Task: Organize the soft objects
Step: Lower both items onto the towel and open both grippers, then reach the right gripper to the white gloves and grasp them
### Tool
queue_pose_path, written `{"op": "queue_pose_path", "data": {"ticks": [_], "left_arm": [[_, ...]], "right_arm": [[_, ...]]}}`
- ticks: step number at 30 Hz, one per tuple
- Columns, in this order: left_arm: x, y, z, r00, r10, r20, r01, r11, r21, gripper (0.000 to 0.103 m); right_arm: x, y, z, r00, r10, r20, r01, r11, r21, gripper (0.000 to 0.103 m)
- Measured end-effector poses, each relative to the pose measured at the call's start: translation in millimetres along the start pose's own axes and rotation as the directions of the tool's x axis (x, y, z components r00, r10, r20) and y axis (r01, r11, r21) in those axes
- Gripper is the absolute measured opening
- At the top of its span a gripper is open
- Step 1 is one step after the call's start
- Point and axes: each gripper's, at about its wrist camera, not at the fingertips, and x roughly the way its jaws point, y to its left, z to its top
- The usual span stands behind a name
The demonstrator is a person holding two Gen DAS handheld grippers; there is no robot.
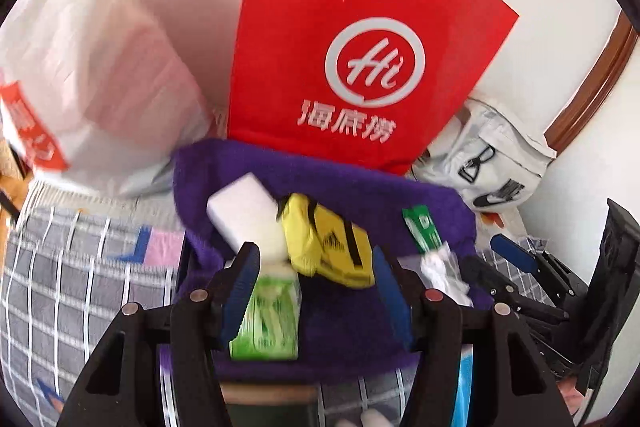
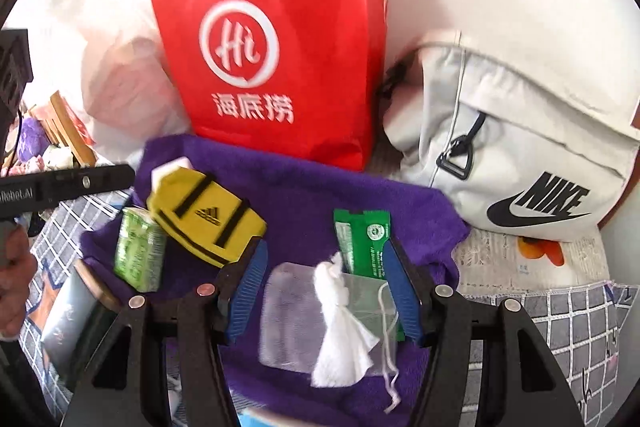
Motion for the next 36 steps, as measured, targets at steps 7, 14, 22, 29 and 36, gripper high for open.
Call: {"op": "queue_pose_path", "data": {"ticks": [7, 14, 22, 29, 36], "left_arm": [[-36.9, 6.6, -37.9, 0.999, 0.031, 0.022, -0.031, 0.999, 0.013, 0.056], [-74.7, 13.5, -80.9, 0.999, 0.048, 0.023, -0.049, 0.999, 0.019, 0.056], [-110.7, 29.5, -124.2, 0.998, 0.056, 0.031, -0.055, 0.998, -0.022, 0.056], [-121.6, 45.0, -155.7, 0.998, 0.061, 0.015, -0.06, 0.997, -0.052, 0.056], [-124.5, 53.3, -179.6, 0.998, 0.064, -0.012, -0.064, 0.996, -0.057, 0.056]], "right_arm": [[-41.2, 37.3, -39.3, 0.996, 0.079, -0.049, -0.079, 0.997, -0.005, 0.06], [-68.6, 67.9, -97.0, 0.983, 0.131, -0.126, -0.13, 0.991, 0.02, 0.06], [-79.0, 99.6, -143.2, 0.968, 0.17, -0.186, -0.162, 0.985, 0.058, 0.06], [-72.2, 127.3, -163.4, 0.966, 0.138, -0.221, -0.139, 0.99, 0.01, 0.06], [-62.7, 136.9, -171.6, 0.969, 0.1, -0.224, -0.108, 0.994, -0.024, 0.01]]}}
